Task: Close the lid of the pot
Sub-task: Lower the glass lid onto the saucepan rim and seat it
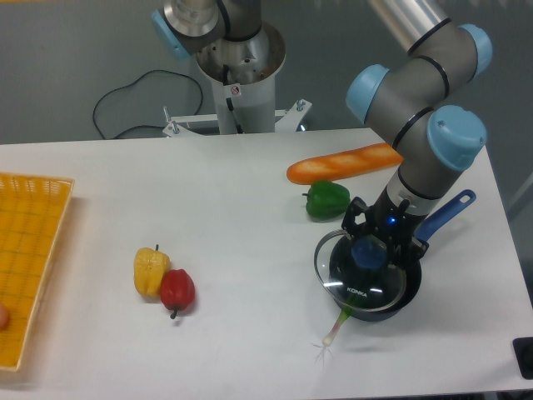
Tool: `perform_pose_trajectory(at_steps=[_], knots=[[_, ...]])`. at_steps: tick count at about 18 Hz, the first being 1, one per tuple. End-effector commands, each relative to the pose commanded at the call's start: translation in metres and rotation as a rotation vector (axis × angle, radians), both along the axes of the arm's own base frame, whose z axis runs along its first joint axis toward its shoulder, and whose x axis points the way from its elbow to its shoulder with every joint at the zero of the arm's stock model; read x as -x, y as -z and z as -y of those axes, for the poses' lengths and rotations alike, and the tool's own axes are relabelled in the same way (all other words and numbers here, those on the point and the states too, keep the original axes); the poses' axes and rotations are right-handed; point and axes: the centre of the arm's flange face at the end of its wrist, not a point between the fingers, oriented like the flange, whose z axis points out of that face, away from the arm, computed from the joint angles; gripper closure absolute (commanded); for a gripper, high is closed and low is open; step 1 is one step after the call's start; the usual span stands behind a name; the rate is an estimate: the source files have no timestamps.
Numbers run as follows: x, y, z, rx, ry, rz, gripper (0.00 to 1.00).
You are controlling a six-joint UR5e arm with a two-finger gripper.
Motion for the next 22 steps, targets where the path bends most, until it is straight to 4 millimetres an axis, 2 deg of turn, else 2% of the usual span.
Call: perform_pose_trajectory(at_steps=[7,12,14,22], knots=[[0.006,0.002,0.007,-0.004,0.007,-0.007,0.53],[0.006,0.004,0.008,-0.001,0.007,-0.005,0.53],[0.007,0.010,0.007,0.001,0.012,0.002,0.53],[0.008,0.010,0.006,-0.002,0.014,-0.010,0.53]])
